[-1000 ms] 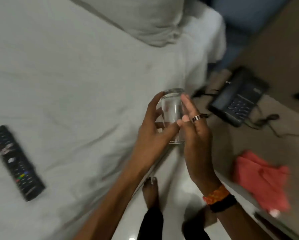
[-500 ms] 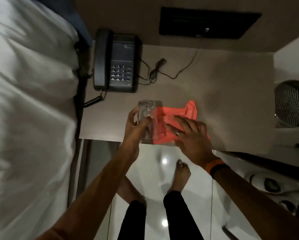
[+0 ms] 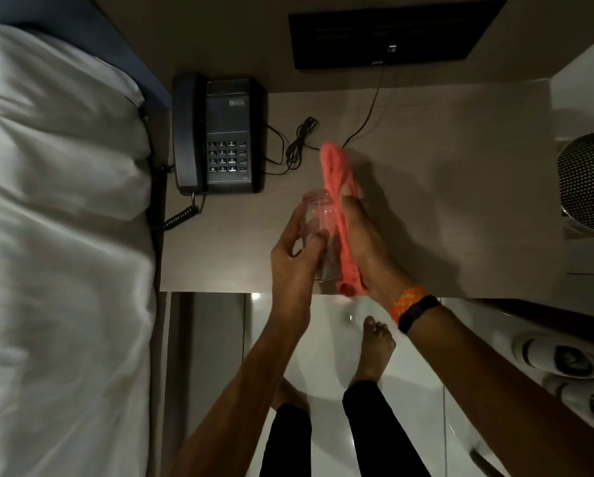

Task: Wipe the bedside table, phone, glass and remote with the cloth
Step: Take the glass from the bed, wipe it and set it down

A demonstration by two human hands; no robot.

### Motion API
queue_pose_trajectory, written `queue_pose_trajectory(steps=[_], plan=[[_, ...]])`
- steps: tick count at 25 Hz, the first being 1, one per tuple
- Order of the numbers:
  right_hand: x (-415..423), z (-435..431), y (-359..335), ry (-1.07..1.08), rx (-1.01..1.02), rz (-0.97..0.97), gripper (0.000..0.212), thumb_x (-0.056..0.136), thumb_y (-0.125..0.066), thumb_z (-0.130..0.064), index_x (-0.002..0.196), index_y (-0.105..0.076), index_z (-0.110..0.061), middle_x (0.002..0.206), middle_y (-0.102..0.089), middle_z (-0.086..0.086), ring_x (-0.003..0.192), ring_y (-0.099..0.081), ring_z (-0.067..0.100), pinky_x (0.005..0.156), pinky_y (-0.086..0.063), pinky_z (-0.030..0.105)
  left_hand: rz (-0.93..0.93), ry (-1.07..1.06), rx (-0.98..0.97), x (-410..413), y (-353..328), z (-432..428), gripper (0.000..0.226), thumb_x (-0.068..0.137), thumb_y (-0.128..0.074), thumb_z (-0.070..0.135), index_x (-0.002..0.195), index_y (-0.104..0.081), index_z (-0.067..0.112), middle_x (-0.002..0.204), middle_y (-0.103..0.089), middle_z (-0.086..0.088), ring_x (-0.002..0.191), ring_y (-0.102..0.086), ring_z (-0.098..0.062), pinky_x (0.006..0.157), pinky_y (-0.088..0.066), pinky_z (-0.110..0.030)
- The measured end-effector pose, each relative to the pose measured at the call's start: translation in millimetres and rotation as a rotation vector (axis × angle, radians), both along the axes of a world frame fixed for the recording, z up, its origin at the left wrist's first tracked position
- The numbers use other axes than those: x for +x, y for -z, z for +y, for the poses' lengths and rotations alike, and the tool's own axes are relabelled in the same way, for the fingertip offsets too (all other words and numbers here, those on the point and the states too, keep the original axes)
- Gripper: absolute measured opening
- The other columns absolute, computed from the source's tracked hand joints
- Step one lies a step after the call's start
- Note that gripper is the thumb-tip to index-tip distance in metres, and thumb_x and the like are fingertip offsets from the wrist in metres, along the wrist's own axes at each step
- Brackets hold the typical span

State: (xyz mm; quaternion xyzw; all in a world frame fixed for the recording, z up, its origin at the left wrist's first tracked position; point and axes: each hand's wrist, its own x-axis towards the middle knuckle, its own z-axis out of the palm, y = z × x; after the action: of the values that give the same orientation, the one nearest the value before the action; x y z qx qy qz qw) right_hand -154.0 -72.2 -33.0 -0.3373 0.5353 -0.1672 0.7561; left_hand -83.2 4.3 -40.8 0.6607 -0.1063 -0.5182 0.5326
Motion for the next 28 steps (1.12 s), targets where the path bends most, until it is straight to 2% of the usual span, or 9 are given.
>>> queue_pose_trajectory(steps=[4,6,10,12,15,18,22,26,28], plan=[[-0.8,15.2,-5.3,-0.017,-0.031,0.158,0.056,0.099,-0.044,-0.056,0.148,-0.038,-0.030,0.118,-0.060,-0.003,0.100,-0.061,0.020,0.071,-0.049,0.028,-0.035,-0.141,0.085,4.7,1.5,-12.6,0.068,0.083,-0.078,0.026,0.144,-0.048,0.025,0.130,-0.064,-0.010,0.105,-0.071,-0.024,0.088,-0.062,-0.040],[-4.4,27.1,-6.7,-0.084,-0.065,0.206,0.059,0.099,-0.042,-0.058,0.153,-0.028,-0.038,0.124,-0.053,-0.007,0.104,-0.057,0.017,0.085,-0.049,0.034,0.052,-0.170,0.070,12.9,1.8,-13.6,0.066,0.080,-0.079,0.025,0.141,-0.053,0.016,0.125,-0.068,-0.015,0.101,-0.073,-0.027,0.085,-0.062,-0.042],[-5.9,-6.2,1.2,0.059,0.219,-0.053,0.061,0.098,-0.034,-0.067,0.130,-0.054,-0.020,0.117,-0.061,0.006,0.093,-0.069,0.017,0.082,-0.061,0.040,0.105,0.020,0.065,0.7,-10.1,-9.7,0.031,0.101,-0.051,0.032,0.123,-0.066,0.016,0.116,-0.074,-0.009,0.099,-0.074,-0.017,0.081,-0.060,-0.032],[-2.3,0.5,2.4,0.040,0.164,0.029,0.064,0.096,-0.039,-0.068,0.134,-0.053,-0.019,0.120,-0.062,0.006,0.102,-0.066,0.022,0.096,-0.055,0.048,0.011,-0.031,0.110,4.5,-10.9,-19.3,0.029,0.106,-0.039,0.033,0.114,-0.065,0.021,0.106,-0.073,-0.001,0.089,-0.072,-0.006,0.078,-0.055,-0.027],[-1.7,11.1,-7.3,0.048,0.087,0.108,0.037,0.101,-0.040,-0.053,0.113,-0.055,-0.022,0.093,-0.060,-0.003,0.084,-0.060,0.016,0.079,-0.050,0.033,-0.055,0.001,0.156,16.3,-14.4,-26.9,0.029,0.108,-0.037,0.036,0.112,-0.063,0.026,0.103,-0.072,0.005,0.086,-0.072,-0.009,0.075,-0.057,-0.027],[-2.4,3.9,2.8,0.116,0.105,0.054,0.051,0.098,-0.043,-0.061,0.133,-0.053,-0.025,0.115,-0.064,0.002,0.110,-0.065,0.029,0.089,-0.054,0.044,-0.035,0.173,0.205,7.1,-17.9,-20.8,0.035,0.103,-0.048,0.040,0.127,-0.062,0.018,0.117,-0.072,-0.004,0.098,-0.072,-0.015,0.082,-0.058,-0.031],[-2.1,31.6,4.4,0.036,0.055,0.001,0.073,0.084,-0.051,-0.078,0.140,-0.052,-0.032,0.141,-0.060,0.002,0.133,-0.055,0.026,0.109,-0.046,0.049,0.065,0.125,0.201,7.5,-16.5,-25.2,0.048,0.095,-0.058,0.045,0.133,-0.060,0.016,0.116,-0.074,-0.008,0.095,-0.074,-0.018,0.077,-0.063,-0.027],[-5.0,2.4,1.7,0.150,0.081,0.032,0.052,0.102,-0.037,-0.056,0.133,-0.054,-0.019,0.098,-0.072,0.004,0.087,-0.072,0.024,0.078,-0.058,0.041,0.101,0.114,0.194,-1.7,-16.7,-12.1,0.055,0.085,-0.054,0.057,0.123,-0.065,0.018,0.105,-0.076,-0.007,0.090,-0.076,-0.023,0.077,-0.064,-0.036],[-3.0,14.0,-1.8,0.105,0.071,0.031,0.052,0.102,-0.037,-0.055,0.138,-0.051,-0.020,0.109,-0.069,0.005,0.101,-0.070,0.027,0.086,-0.058,0.043,-0.007,0.042,0.171,3.0,-17.3,-14.1,0.033,0.095,-0.050,0.054,0.104,-0.068,0.028,0.102,-0.074,-0.003,0.088,-0.073,-0.017,0.076,-0.061,-0.033]])
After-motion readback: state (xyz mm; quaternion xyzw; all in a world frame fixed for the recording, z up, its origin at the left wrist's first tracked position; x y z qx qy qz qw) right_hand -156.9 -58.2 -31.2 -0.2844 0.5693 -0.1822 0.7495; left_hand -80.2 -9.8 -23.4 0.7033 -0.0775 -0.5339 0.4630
